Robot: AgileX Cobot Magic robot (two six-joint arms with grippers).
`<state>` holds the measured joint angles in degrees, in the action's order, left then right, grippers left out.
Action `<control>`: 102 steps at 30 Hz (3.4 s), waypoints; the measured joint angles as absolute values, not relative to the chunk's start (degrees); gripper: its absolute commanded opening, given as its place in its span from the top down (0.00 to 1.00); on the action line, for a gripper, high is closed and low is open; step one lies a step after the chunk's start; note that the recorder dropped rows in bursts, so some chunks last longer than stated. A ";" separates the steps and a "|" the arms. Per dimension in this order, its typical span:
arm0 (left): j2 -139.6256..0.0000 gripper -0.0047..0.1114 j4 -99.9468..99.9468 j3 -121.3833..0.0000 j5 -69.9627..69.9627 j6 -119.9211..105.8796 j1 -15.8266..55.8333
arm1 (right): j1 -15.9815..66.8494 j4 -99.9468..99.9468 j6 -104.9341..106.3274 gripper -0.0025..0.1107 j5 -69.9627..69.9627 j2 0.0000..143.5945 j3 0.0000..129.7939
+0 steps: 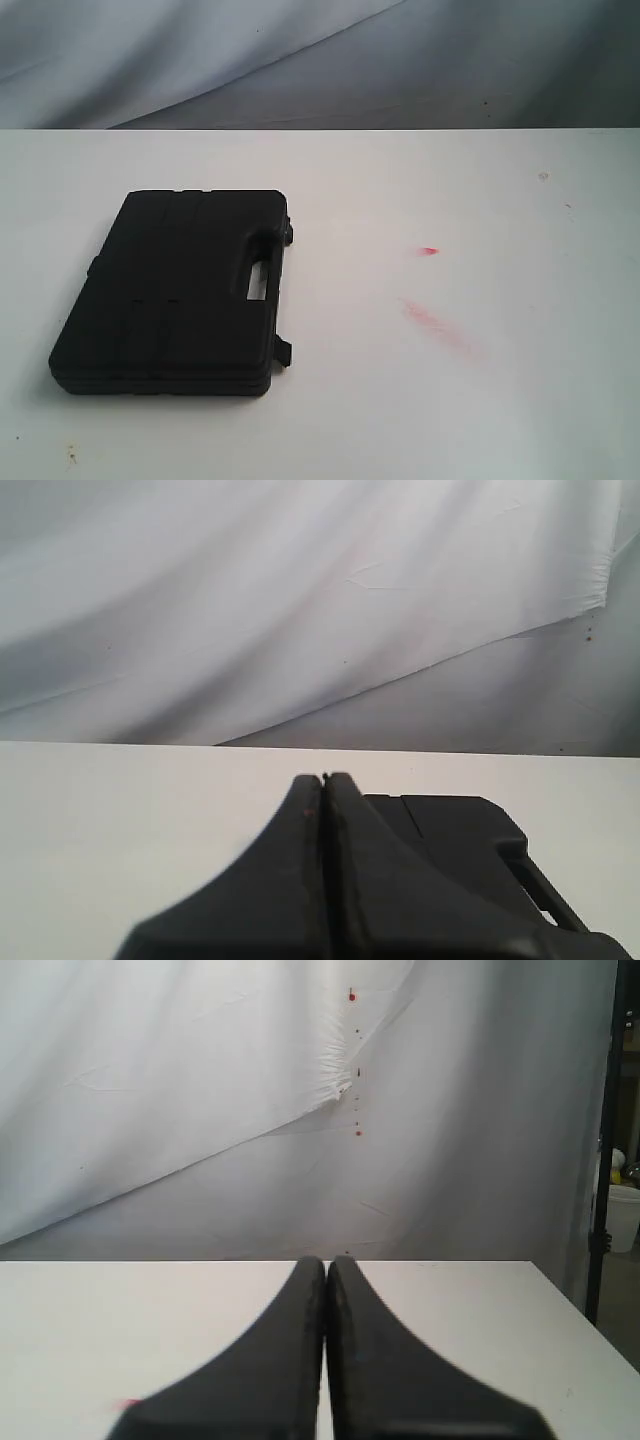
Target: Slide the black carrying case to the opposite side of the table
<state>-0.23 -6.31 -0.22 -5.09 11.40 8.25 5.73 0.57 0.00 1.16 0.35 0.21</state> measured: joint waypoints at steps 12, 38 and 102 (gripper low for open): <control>-0.23 0.96 -6.31 -0.22 -3.62 11.40 8.25 | 5.73 0.57 0.00 0.98 1.16 0.35 0.21; -26.08 0.96 -5.21 -31.04 -20.36 12.80 8.28 | 5.73 0.57 0.00 0.98 1.16 0.35 0.21; -97.48 0.96 10.12 -71.29 -42.86 15.24 32.63 | 5.73 0.57 0.00 0.98 1.16 0.35 0.21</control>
